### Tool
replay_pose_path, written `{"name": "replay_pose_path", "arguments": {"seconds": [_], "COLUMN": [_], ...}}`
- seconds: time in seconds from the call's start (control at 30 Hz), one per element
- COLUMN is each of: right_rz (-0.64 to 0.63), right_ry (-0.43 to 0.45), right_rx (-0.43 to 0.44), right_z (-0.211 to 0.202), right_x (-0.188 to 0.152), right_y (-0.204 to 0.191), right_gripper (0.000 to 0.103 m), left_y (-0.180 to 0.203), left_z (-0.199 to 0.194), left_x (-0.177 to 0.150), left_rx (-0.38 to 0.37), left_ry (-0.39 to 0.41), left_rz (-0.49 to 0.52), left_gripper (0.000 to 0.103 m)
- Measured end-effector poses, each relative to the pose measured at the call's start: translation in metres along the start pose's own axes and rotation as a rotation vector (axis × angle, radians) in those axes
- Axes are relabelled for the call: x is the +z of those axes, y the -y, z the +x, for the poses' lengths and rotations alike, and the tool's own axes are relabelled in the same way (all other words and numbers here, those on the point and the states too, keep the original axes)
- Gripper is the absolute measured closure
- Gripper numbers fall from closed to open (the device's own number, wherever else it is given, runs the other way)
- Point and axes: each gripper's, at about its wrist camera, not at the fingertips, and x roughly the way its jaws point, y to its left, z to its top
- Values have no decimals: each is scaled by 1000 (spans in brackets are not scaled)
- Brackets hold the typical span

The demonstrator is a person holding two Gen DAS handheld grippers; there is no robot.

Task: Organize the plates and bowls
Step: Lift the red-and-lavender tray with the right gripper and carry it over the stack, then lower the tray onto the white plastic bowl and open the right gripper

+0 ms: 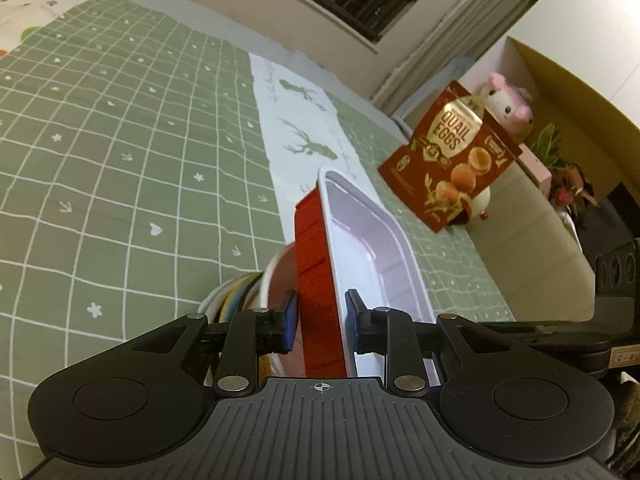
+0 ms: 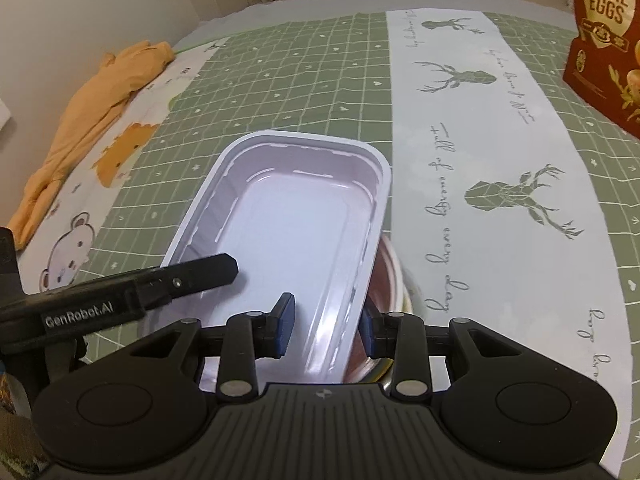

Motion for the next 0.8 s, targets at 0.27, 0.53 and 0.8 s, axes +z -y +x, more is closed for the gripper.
{"name": "replay_pose_path", "arguments": {"seconds": [0.27,0.53,0.8], "right_rz": [9,25,33], "right_ry": [18,34,28], "right_rx": [-16,-41,-39], "right_z": [-3,-9,-6], "right_x": [3,6,4], "right_y": [3,11,14], "right_gripper": [69,69,69], "left_y": [4,1,-10], "left_z": [10,8,-6], "left_x": [-4,-2,1], "left_rx": [5,9,7], "left_ry": [-45,-28,7], "left_rz": [28,19,-36], "left_gripper": [76,76,77]}}
